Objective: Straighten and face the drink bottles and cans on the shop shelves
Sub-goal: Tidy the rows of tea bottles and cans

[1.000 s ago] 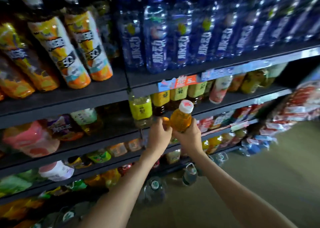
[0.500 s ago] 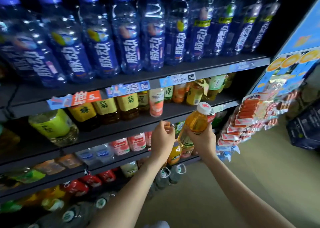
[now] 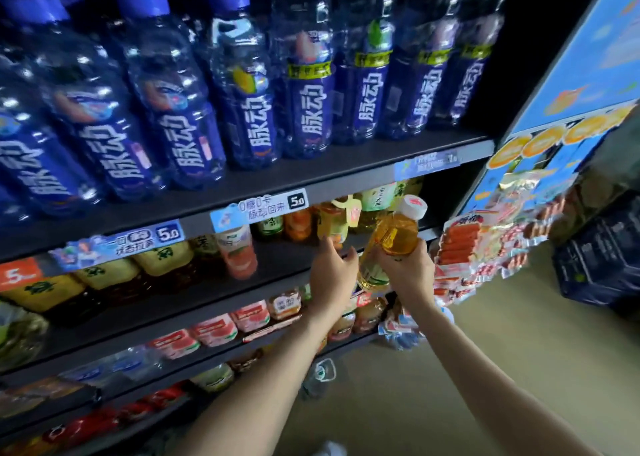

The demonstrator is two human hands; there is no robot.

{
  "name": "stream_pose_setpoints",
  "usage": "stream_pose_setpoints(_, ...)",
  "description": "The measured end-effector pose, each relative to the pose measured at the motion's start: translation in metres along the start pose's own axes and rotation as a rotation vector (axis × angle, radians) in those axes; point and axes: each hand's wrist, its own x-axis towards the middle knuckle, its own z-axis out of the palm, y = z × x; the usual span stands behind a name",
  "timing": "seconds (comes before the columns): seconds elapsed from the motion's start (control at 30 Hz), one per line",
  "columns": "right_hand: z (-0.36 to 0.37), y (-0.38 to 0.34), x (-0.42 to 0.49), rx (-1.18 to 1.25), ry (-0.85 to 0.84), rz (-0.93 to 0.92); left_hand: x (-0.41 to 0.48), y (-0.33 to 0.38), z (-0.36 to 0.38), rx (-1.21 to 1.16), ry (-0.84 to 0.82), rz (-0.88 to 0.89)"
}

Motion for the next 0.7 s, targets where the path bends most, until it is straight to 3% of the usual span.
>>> stream_pose_setpoints(0.2,-0.031,0.016,0.051,-0.006,-0.040,0.043,0.011,0.032,0.043,0.079,0.032,0.032)
stream_pose_setpoints(0.5,-0.071,0.027,0.101,-0.106,-0.258,-0.048,-0.006,0.056,0.104,-0.012,0.180,-0.129)
stream_pose_setpoints(0.6,-0.079,0.034,0.107,-0.136,-0.331,-0.084,-0.021,0.063,0.115,-0.080,0.107,-0.142)
stream_pose_setpoints(0.7,-0.085,0.039,0.104,-0.099,-0.442,-0.100,-0.044,0.065,0.118,-0.133,-0.128,-0.154)
